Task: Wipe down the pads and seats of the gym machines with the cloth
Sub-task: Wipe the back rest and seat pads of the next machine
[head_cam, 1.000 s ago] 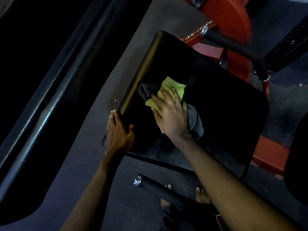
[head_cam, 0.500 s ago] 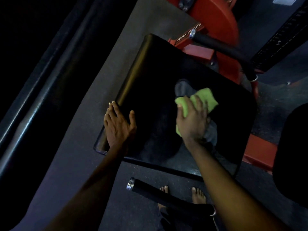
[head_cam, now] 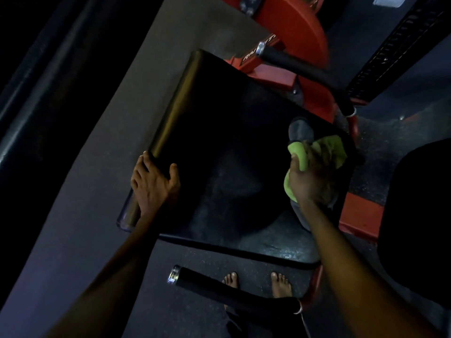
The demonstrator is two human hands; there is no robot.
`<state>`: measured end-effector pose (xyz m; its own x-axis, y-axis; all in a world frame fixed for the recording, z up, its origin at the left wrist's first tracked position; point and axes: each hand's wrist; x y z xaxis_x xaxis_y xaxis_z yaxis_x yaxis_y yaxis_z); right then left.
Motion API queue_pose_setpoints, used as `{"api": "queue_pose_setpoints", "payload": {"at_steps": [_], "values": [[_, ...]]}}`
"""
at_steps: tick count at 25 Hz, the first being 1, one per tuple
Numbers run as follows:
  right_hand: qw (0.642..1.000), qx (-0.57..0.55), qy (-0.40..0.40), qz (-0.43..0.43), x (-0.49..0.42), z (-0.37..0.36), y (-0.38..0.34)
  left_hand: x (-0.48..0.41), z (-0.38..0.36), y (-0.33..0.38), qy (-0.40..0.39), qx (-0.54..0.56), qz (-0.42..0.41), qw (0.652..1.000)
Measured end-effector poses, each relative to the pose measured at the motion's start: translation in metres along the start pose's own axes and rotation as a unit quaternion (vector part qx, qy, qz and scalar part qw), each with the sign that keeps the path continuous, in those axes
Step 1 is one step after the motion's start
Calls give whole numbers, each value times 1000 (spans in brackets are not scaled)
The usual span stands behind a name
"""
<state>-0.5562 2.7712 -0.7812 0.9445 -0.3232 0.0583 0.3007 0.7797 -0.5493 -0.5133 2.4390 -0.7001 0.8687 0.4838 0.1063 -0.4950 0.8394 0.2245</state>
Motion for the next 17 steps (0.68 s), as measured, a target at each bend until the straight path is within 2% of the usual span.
{"api": "queue_pose_setpoints", "payload": {"at_steps": [2,3,5,8,10,14,17], "values": [[999,-33,7,-41,5,-5,-21,-8,-4,7,10,-3,22,1000],[998,-50,18,-30,7,-9,-40,-9,-6,10,21,-18,27,999],[999,-21,23,36,14,-18,-82,-8,-11,14,43,-39,31,998],[992,44,-57,108,35,-20,-118,-6,-11,14,45,-44,33,997],[989,38,-73,121,43,-12,-89,-6,-11,14,43,-41,33,998],[998,-13,45,41,55,25,5,-4,-10,14,35,-34,19,999],[996,4,76,-41,43,34,17,-10,-7,18,13,-10,-18,1000]]}}
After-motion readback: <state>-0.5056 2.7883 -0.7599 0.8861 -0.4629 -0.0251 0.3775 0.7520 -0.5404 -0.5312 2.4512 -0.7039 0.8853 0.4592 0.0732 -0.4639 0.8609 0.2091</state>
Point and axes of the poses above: each hand's wrist, its own x-axis away from the middle knuckle, its own z-axis out of the back of the hand, y = z × x, and after that the axes turned 2 degrees about -y, right-handed
